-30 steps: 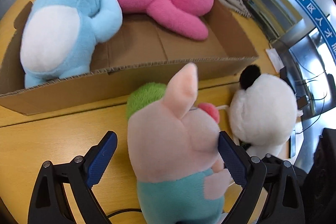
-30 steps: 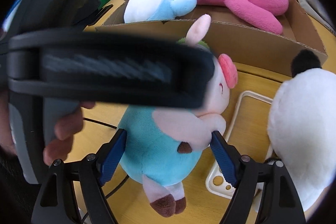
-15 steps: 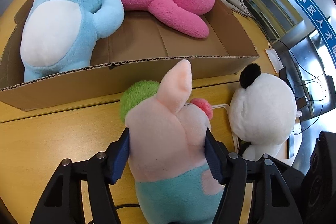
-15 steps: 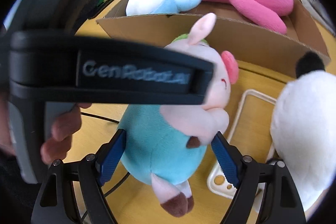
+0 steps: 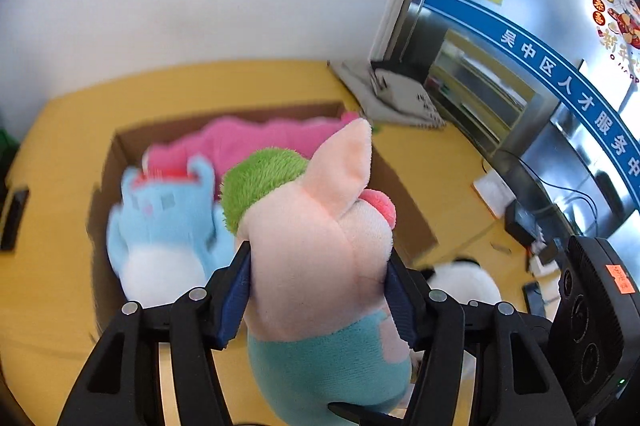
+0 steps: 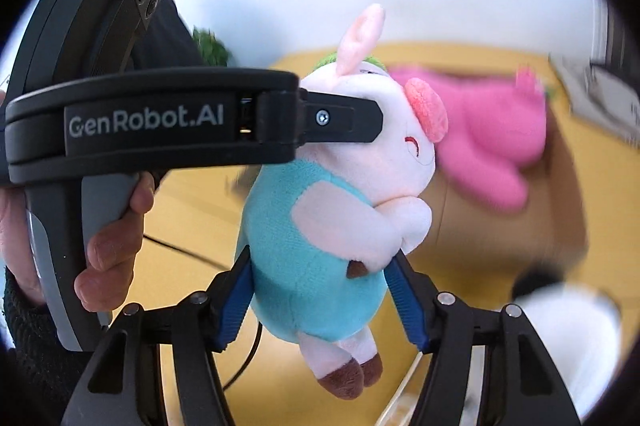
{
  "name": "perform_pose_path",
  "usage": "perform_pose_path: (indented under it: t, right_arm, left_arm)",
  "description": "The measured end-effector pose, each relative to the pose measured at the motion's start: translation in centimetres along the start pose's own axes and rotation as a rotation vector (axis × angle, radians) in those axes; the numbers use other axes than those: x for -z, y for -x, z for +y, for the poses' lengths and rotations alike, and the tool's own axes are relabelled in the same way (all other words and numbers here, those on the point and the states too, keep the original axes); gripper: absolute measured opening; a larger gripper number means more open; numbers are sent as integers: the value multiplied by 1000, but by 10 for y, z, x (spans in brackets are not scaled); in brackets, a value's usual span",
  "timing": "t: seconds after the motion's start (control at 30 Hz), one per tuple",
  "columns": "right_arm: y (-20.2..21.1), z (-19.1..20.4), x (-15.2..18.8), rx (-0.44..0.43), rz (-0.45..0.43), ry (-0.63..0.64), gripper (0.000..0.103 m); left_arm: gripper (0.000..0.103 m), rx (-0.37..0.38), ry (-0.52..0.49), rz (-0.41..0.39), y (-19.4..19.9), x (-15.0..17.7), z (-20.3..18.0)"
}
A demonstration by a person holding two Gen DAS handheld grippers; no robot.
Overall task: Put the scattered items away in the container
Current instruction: 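Grasp the pig with the right gripper and lower it beside the blue bear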
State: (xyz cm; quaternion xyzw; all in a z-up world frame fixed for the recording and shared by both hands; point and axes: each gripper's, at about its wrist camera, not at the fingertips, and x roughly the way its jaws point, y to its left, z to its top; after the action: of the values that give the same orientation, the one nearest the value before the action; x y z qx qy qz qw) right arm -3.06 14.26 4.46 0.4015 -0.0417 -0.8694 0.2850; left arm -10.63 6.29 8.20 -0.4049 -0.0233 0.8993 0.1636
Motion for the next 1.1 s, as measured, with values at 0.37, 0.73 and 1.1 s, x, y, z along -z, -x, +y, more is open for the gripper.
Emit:
perform_pose_path:
  t: [0.37, 0.73, 1.1]
  right_arm:
    - [-128, -87, -48, 1, 75, -106, 64]
    - [-154, -99, -26, 35, 249, -192, 53]
    - [-145, -92, -30, 204, 236, -149, 71]
  left_arm:
    - [69, 11, 79, 229, -157, -20, 71]
    - [85, -19, 82, 242, -171, 5, 66]
    - [88, -132, 113, 168, -104, 50, 78]
